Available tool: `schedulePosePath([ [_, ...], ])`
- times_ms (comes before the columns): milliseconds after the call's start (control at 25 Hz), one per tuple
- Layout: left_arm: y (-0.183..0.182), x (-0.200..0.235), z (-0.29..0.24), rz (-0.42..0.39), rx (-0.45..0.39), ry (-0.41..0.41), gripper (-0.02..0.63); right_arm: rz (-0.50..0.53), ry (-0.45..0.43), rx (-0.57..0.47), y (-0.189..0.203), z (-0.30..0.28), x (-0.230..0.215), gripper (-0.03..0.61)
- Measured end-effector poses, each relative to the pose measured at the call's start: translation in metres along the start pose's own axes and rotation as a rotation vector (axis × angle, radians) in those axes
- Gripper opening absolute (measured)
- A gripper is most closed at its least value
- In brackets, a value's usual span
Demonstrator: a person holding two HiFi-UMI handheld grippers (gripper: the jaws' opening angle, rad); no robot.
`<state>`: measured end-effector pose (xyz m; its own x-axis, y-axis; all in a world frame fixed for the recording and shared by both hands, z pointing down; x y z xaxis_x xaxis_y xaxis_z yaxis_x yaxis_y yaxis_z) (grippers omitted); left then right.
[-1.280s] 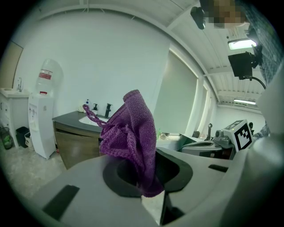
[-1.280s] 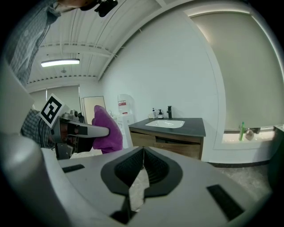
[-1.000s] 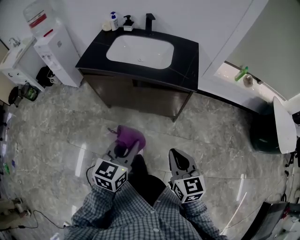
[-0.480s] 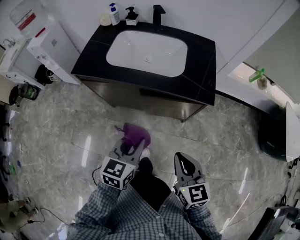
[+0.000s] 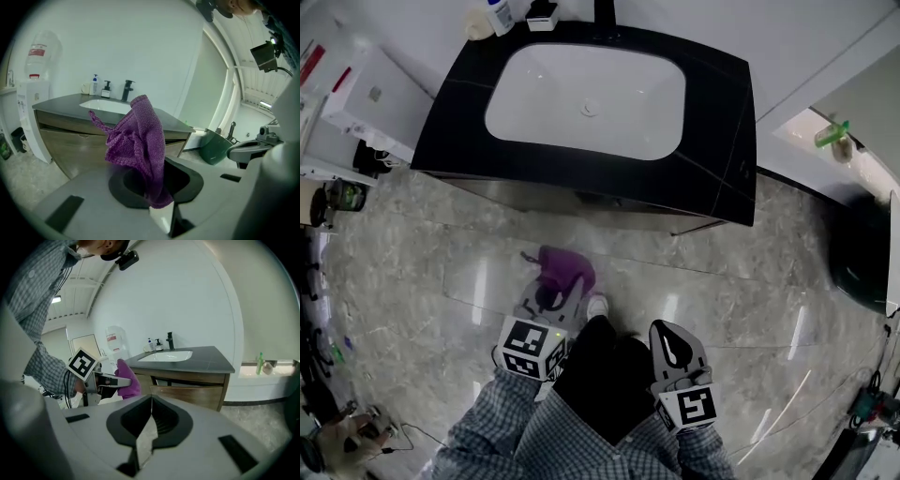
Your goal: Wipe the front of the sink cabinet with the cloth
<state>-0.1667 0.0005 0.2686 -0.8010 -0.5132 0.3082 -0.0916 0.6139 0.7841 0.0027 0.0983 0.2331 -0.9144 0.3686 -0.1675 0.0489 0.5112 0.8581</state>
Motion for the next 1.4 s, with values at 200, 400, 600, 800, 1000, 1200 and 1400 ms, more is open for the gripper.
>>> schedulePosePath([
  [200, 0.008, 0.034, -0.035, -0.004, -0.008, -0.099, 0.069, 0.000, -0.017, 0.031, 0.024, -0.023, -0.016, 0.018],
  [400, 0.010, 0.068, -0.061, -0.008, -0.040, -0.238, 0.069, -0.037, -0.061, 0.033, 0.049, -0.042, -0.026, 0.018],
  [600, 0.009, 0.094, -0.088, -0.056, -0.072, -0.346, 0.069, -0.036, -0.113, 0.027, 0.074, -0.061, -0.033, 0.018],
  [800, 0.007, 0.103, -0.106, -0.114, -0.102, -0.440, 0.069, -0.025, -0.128, 0.033, 0.084, -0.080, -0.050, 0.018],
  [1000, 0.001, 0.104, -0.120, -0.271, -0.071, -0.531, 0.069, -0.037, -0.142, 0.026, 0.088, -0.087, -0.054, 0.018],
  [1200, 0.005, 0.086, -0.143, -0.344, -0.064, -0.498, 0.069, -0.069, -0.158, 0.043, 0.101, -0.085, -0.053, 0.018],
  [1400, 0.010, 0.060, -0.159, -0.380, -0.075, -0.447, 0.069, -0.093, -0.144, 0.029, 0.104, -0.085, -0.060, 0.018],
])
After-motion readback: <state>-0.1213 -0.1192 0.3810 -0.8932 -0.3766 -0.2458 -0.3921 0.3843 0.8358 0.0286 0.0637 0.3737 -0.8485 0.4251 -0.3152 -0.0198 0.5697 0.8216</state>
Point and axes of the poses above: the fingertips, and each gripper's own axes: z backward along the fingers, x to its left, y out of its underside, the point moved 4 cm from there along z, backward along the fingers, and after that the axes turned 3 degrees about z, right-handed, at the moved point
